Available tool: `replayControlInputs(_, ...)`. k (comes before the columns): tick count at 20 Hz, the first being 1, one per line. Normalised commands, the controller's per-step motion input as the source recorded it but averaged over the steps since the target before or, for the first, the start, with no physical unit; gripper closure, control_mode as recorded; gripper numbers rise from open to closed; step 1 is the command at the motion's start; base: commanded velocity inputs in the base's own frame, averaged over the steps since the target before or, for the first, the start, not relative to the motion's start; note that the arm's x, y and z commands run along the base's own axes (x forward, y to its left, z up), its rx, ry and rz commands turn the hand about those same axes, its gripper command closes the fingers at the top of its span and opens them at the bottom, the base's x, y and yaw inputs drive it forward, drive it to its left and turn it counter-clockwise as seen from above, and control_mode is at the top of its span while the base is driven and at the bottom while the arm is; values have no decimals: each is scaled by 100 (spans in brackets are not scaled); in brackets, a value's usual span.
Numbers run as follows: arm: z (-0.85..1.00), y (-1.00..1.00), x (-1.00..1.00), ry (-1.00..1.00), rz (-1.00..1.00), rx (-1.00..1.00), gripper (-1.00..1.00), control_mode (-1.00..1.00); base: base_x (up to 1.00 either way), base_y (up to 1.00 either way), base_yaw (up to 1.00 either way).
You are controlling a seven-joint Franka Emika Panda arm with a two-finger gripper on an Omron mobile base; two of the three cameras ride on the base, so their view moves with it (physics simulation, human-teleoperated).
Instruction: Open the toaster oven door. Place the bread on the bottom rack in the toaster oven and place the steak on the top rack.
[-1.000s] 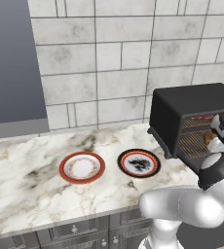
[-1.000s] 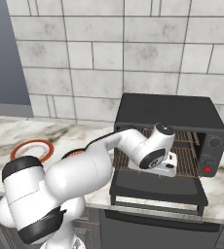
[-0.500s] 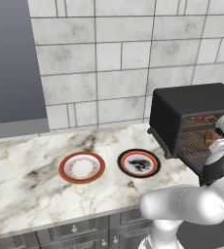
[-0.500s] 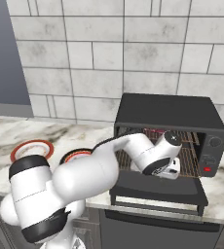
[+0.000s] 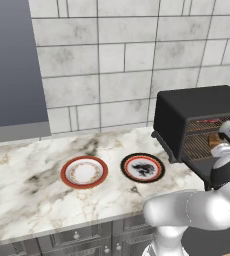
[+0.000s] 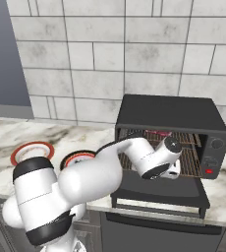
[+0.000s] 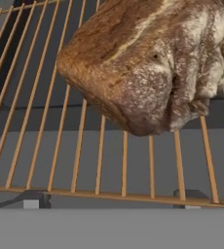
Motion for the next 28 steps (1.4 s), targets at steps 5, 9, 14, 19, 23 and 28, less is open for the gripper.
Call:
replayControlInputs(5,-8,5,19,-6,0,0,-100,-100,0,0,0)
replayControlInputs(9,0,9,42,0,0,0,-100,-100,0,0,0)
replayControlInputs(14,0,8,43,0,0,0,-100,-100,0,0,0)
replayControlInputs(19,1,6,43,-1,0,0,-100,-100,0,0,0)
replayControlInputs(23,6,3,41,-1,0,0,-100,-100,0,0,0)
replayControlInputs(28,5,0,27,-1,0,2,-100,-100,0,0,0)
